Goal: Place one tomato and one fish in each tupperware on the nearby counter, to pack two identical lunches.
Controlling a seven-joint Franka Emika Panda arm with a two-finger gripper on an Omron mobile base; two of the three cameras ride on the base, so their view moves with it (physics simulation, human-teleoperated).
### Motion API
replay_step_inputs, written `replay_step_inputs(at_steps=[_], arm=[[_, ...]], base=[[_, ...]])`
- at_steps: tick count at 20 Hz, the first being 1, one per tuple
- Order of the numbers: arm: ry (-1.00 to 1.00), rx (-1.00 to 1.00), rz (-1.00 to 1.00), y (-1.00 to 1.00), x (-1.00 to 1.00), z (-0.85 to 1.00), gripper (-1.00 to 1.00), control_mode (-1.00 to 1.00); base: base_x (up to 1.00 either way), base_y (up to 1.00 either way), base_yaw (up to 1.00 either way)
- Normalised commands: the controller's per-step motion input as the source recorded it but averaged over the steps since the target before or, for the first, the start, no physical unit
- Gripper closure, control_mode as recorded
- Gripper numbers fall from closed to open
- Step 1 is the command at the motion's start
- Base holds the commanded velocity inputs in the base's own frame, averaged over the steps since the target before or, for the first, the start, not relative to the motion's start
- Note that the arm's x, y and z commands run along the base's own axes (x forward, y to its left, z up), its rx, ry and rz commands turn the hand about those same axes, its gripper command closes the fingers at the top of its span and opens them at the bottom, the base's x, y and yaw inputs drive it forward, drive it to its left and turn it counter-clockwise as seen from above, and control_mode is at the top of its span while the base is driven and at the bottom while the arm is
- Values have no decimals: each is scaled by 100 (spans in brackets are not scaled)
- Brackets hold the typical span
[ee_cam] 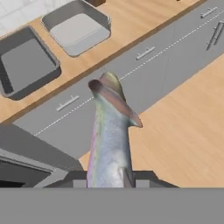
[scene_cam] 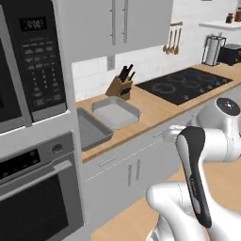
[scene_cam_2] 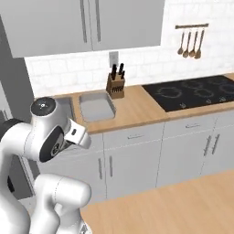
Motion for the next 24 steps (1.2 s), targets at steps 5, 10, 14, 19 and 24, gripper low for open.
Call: replay_step_inputs(at_steps=[5,10,14,19,24], arm=[[0,0,0,0,0,0,100,100],[5,1,16,-16,60,0,100,-100],[11,0,7,57,100,-2,100,-100],[13,-1,1,78,100,-16,100,-100],[2,-3,-1,3,100,-28,100,-100]], base=[[100,-49,50],[40,-23,17],[0,0,0],[0,0,0],[0,0,0]])
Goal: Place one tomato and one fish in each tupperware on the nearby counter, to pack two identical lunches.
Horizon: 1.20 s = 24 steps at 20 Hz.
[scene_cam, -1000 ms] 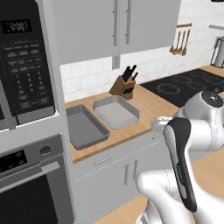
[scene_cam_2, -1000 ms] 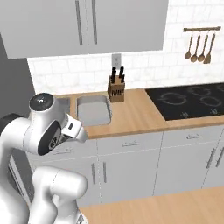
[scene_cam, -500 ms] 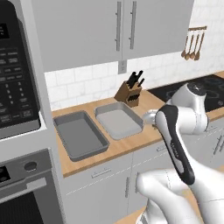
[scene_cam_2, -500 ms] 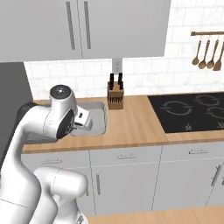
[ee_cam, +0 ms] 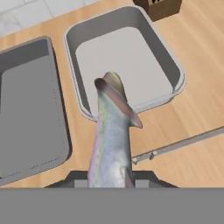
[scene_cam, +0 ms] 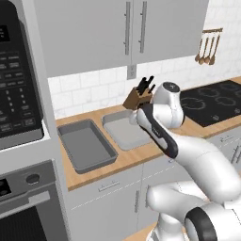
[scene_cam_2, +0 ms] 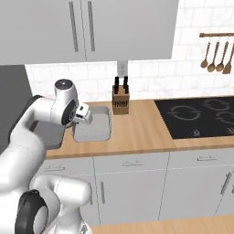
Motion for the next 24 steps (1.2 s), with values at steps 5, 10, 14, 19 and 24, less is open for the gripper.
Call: replay_step_inputs(at_steps=[5,10,14,19,24], arm=[[0,-5,-2,-1,100,-54,100,-100],[0,-2,0,14,100,-61,-100,-100],[0,-2,0,0,100,-56,-100,-100],[1,0,-2,4,32,20,-100,-100],[0,0,0,2,-89,100,-100,-100]], base=[[0,0,0],[0,0,0],[0,0,0],[0,0,0],[0,0,0]])
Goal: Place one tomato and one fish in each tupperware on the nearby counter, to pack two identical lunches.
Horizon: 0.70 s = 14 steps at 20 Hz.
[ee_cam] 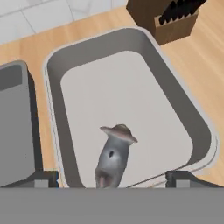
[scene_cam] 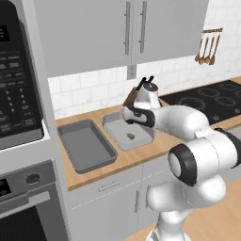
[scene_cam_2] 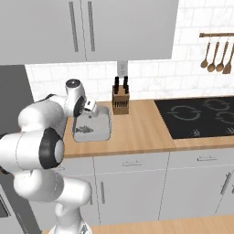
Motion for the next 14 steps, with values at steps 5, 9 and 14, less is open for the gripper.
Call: replay_step_inputs(at_steps=[5,9,14], arm=[[1,0,0,-13,-100,66,-100,-100],[-4,0,-1,-32,-100,0,-100,-100],[-6,0,-1,-40,-80,0,-100,100]], base=[[0,0,0],[0,0,0],[-20,-10,1]])
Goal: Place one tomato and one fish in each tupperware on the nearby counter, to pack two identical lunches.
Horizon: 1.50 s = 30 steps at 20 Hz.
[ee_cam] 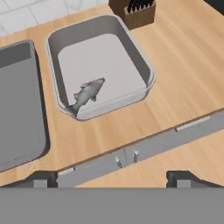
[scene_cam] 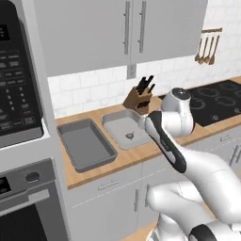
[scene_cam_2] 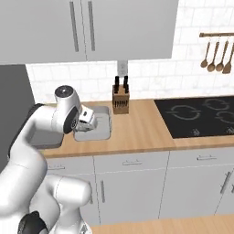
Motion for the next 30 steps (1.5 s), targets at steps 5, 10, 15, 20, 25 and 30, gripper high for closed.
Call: replay_step_inputs(at_steps=[5,10,15,20,25,30], arm=[[0,0,0,0,0,0,-100,100],[0,0,0,0,0,0,-100,100],[0,0,0,0,0,0,-100,100],[0,0,0,0,0,0,-100,100],[0,0,0,0,0,0,-100,100],[0,0,0,0,0,0,-100,100]], base=[[-100,-49,18],[-94,-13,54],[-65,0,84],[-91,17,69],[-56,32,81],[-58,48,78]])
